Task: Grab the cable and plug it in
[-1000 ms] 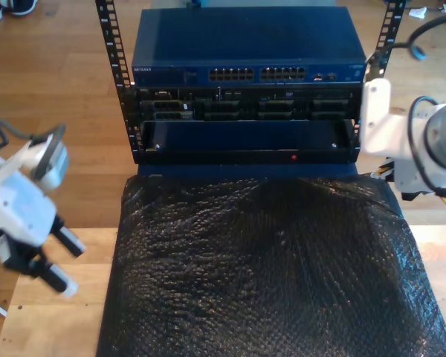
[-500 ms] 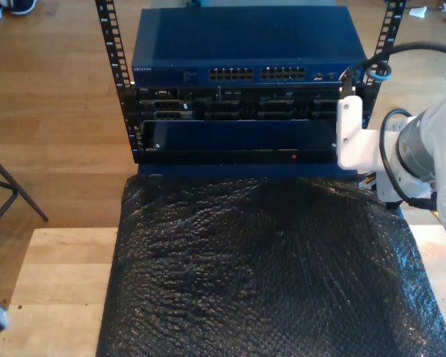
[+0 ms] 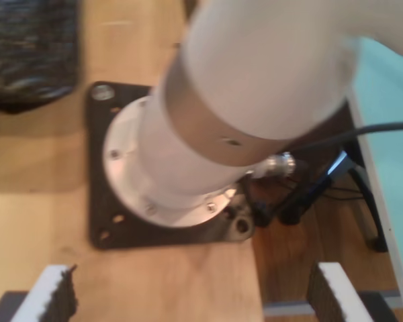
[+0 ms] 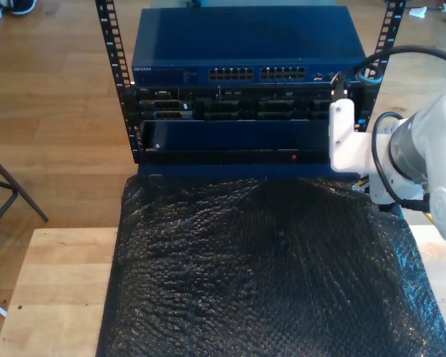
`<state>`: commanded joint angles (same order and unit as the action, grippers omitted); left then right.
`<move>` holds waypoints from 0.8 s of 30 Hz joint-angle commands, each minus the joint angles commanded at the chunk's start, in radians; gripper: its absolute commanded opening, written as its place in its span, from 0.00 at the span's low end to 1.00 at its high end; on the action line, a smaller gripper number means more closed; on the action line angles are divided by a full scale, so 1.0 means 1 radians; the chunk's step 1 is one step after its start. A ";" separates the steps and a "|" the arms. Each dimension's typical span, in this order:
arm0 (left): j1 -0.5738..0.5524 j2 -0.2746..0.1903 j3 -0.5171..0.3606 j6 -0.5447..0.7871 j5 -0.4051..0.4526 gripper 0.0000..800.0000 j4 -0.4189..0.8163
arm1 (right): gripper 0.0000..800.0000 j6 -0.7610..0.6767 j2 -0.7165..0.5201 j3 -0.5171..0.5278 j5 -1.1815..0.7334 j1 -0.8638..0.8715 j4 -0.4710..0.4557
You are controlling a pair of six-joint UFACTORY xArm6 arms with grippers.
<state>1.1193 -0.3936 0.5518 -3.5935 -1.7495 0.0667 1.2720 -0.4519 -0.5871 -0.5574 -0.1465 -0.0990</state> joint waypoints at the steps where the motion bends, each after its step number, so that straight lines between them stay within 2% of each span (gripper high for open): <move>1: 0.023 -0.005 -0.017 0.018 0.018 1.00 0.014 | 0.00 0.000 0.000 0.000 0.000 0.000 0.000; 4: 0.064 -0.020 -0.057 0.081 0.054 1.00 0.034 | 0.00 0.000 0.000 -0.002 0.000 0.000 0.000; 11: 0.072 -0.061 -0.129 0.167 0.086 1.00 0.049 | 0.00 0.000 0.017 -0.002 0.000 0.000 0.000; 16: 0.075 -0.086 -0.187 0.196 0.187 1.00 0.074 | 0.00 -0.002 0.021 0.000 0.000 0.000 0.000; 19: 0.098 -0.112 -0.245 0.215 0.241 1.00 0.077 | 0.00 -0.002 0.021 0.000 0.000 0.000 0.000; 24: 0.170 -0.133 -0.292 0.276 0.371 1.00 0.077 | 0.00 0.000 0.021 0.003 0.038 0.000 0.000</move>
<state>1.2896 -0.5271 0.2603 -3.3173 -1.3782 0.1435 1.2720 -0.4304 -0.5840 -0.5190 -0.1465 -0.0990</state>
